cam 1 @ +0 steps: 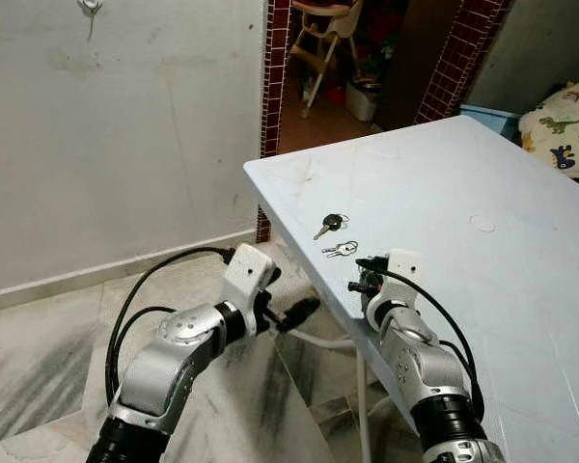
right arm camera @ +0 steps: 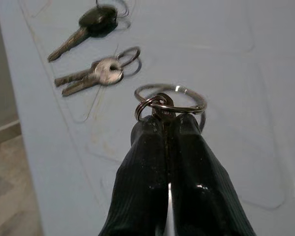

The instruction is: Hang keys on a hook

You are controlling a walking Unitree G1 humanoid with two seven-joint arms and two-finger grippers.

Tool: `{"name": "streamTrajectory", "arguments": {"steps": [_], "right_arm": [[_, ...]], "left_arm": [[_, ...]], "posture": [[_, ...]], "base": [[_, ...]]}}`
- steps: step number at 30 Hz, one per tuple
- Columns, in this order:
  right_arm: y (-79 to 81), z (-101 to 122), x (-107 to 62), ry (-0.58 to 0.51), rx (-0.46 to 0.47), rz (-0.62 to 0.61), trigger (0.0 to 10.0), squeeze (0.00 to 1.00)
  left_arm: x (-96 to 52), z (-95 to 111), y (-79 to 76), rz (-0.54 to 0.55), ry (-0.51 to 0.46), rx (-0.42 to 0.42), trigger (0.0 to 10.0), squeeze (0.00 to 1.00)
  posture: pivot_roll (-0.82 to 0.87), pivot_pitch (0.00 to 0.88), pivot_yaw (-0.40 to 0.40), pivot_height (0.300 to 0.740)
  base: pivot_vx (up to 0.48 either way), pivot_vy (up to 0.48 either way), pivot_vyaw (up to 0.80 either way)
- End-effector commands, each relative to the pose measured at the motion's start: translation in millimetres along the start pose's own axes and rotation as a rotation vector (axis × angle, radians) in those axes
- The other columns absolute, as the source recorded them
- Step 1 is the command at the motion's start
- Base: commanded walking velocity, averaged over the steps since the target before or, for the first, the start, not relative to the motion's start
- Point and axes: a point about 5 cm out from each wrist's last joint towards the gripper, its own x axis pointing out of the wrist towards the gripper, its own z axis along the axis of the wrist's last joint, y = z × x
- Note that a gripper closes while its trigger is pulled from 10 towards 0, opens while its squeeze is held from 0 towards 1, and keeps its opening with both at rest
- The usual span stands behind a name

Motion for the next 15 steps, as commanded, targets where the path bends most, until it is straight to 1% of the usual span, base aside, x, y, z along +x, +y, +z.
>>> {"name": "streamTrajectory", "arguments": {"steps": [1,2,3,4,7,9,10,11,12,13,14,15], "right_arm": [[-2.5,17,-1.0,-0.073,-0.014,-0.009,0.0,0.0],[-2.5,18,-1.4,-0.079,-0.015,-0.009,0.0,0.0],[-3.2,24,-3.7,-0.113,-0.028,-0.01,0.0,0.0],[-3.2,24,-3.7,-0.113,-0.028,-0.01,0.0,0.0],[-4.9,34,-8.8,-0.179,-0.043,-0.016,0.0,0.0],[-5.3,45,-15.3,-0.248,-0.065,-0.014,0.0,0.0],[-5.3,45,-15.3,-0.248,-0.065,-0.014,0.0,0.0],[-5.1,49,-18.5,-0.271,-0.066,-0.012,0.0,0.0],[-3.4,56,-23.7,-0.308,-0.07,0.002,0.0,0.0],[-2.6,59,-25.5,-0.32,-0.074,0.008,0.0,0.0],[-0.7,65,-30.8,-0.351,-0.08,0.027,1.2,0.0],[-0.3,66,-32.7,-0.361,-0.079,0.033,1.2,0.0]], "left_arm": [[2.0,4,4.6,0.032,-0.015,0.015,10.0,0.0],[2.2,5,5.1,0.035,-0.016,0.013,10.0,0.0],[2.5,6,5.4,0.037,-0.021,0.014,10.0,0.0],[2.5,6,5.4,0.037,-0.021,0.014,10.0,0.0],[2.7,7,6.3,0.057,-0.04,0.014,10.0,0.0],[3.1,10,9.3,0.095,-0.071,0.013,10.0,0.0],[3.1,10,9.3,0.095,-0.071,0.013,10.0,0.0],[3.2,12,11.4,0.117,-0.085,0.018,10.0,0.0],[2.7,14,15.7,0.162,-0.106,0.019,10.0,0.0],[2.4,15,17.2,0.177,-0.113,0.017,10.0,0.0],[0.4,17,21.2,0.221,-0.132,0.028,10.0,0.0],[-0.5,18,22.4,0.237,-0.138,0.034,10.0,0.0]], "posture": [[0.13,0.0,-0.073,0.74],[0.13,0.0,-0.073,0.74],[0.12,0.0,-0.072,0.74],[0.12,0.0,-0.072,0.74],[0.12,0.0,-0.072,0.74],[0.12,0.0,-0.073,0.74],[0.12,0.0,-0.073,0.74],[0.11,0.0,-0.075,0.74],[0.11,0.0,-0.075,0.74],[0.11,0.0,-0.075,0.74],[0.11,0.0,-0.081,0.74],[0.11,0.0,-0.081,0.74]], "base": [[0.0,0.0,0.0],[0.0,0.0,0.0],[0.0,0.0,0.0],[0.0,0.0,0.0],[0.0,0.0,0.0],[0.0,0.0,0.0],[0.0,0.0,0.0],[0.0,0.0,0.0],[0.0,0.0,0.0],[0.0,0.0,0.0],[0.0,0.0,0.0],[0.0,0.0,0.0]]}}
